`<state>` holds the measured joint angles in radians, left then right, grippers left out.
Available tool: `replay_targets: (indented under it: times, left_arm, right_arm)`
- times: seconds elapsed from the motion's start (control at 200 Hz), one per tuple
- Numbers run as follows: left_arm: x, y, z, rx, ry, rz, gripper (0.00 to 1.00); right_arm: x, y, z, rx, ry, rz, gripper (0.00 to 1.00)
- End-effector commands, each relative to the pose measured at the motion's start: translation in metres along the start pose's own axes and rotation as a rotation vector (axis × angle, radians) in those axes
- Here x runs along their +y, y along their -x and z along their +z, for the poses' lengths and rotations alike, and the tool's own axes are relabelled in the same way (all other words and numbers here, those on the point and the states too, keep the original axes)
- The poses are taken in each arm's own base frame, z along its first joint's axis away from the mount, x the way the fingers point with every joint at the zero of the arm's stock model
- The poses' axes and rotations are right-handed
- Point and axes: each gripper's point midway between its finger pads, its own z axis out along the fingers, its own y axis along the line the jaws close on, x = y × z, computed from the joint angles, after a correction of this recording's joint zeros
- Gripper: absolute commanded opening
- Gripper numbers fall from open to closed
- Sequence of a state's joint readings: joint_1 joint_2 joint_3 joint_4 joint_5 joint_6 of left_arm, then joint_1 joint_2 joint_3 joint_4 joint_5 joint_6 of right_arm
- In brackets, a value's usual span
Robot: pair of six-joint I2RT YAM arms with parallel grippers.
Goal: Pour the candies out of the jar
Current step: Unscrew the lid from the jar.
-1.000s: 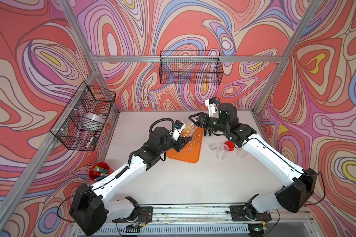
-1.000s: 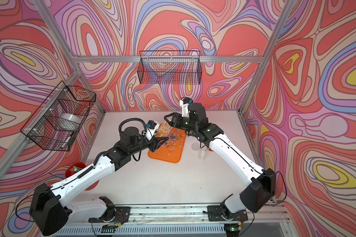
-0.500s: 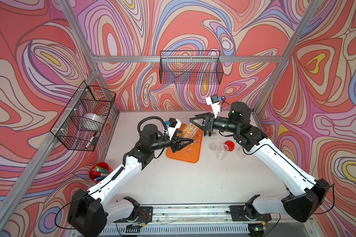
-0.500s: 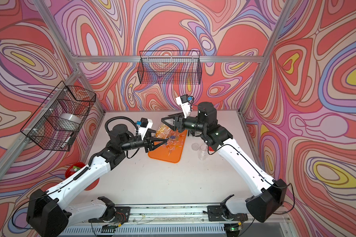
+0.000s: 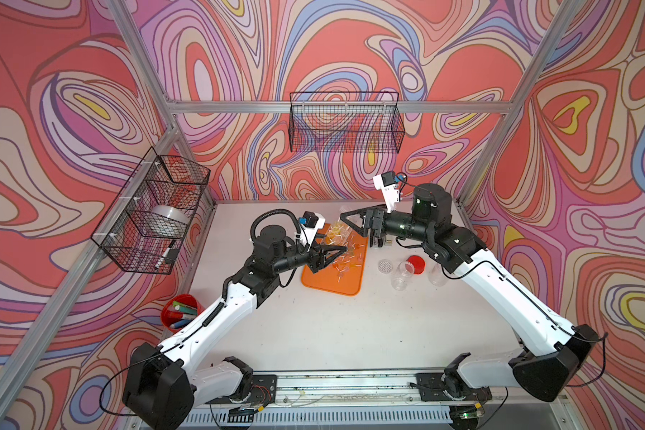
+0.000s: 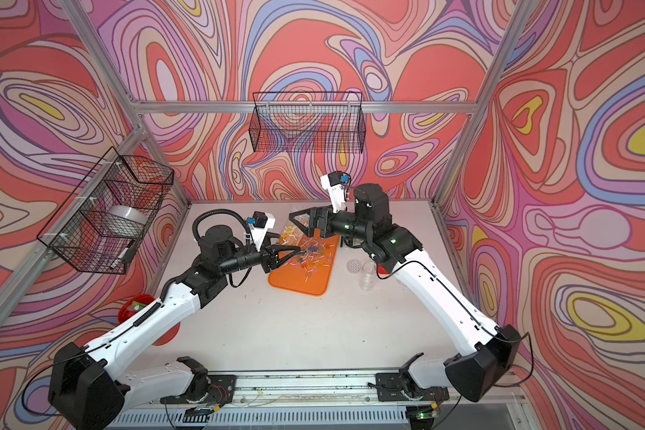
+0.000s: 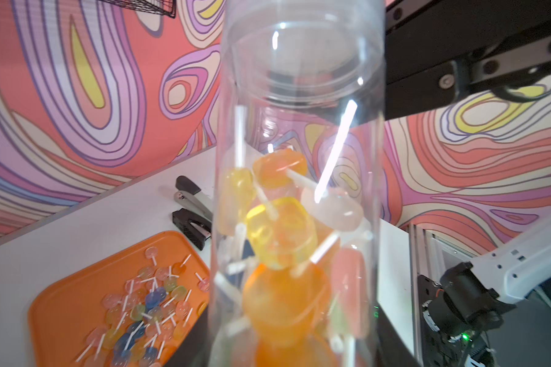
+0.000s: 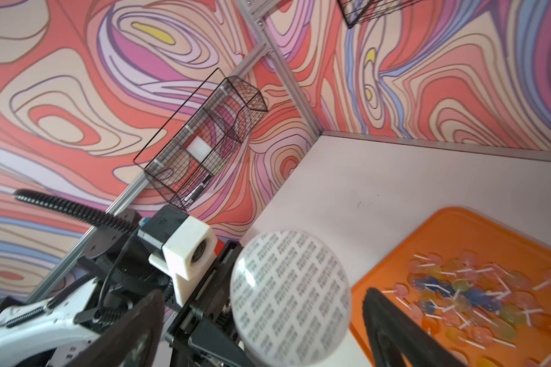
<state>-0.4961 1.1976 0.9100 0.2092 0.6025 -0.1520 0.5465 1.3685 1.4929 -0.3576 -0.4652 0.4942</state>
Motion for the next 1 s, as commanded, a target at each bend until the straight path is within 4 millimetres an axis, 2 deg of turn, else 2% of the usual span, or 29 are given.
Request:
replay_targets:
  times: [0.0, 0.08, 0.275, 0.431, 0.636, 0.911, 0.997]
  left_arm:
    - [0.009, 0.016, -0.008, -0.049, 0.095, 0.058, 0.0]
    - [0.011, 0.012, -0.005, -0.036, 0.129, 0.077, 0.0]
    - [0.01, -0.001, 0.007, 0.046, 0.215, 0.178, 0.0]
    - [0.012, -0.004, 0.009, 0.053, 0.244, 0.195, 0.0]
    - [0.015, -0.005, 0.012, 0.054, 0.258, 0.202, 0.0]
    - [0.016, -0.01, 0.018, 0.084, 0.252, 0.197, 0.0]
    - [0.016, -0.009, 0.017, 0.079, 0.253, 0.196, 0.0]
  right_arm:
    - [-0.02, 0.02, -0.008, -0.08, -0.151, 0.073, 0.98]
    - [-0.033, 0.021, -0.003, -0.089, -0.204, 0.111, 0.98]
    - [-0.042, 0.015, 0.019, -0.064, -0.201, 0.171, 0.98]
    - [-0.059, 0.003, 0.022, -0.043, -0.288, 0.176, 0.97]
    - [-0.06, -0.007, 0.024, -0.04, -0.282, 0.204, 0.83]
    - [-0.056, -0.013, 0.032, -0.021, -0.265, 0.203, 0.79]
    - [-0.059, -0.016, 0.033, -0.013, -0.272, 0.204, 0.7]
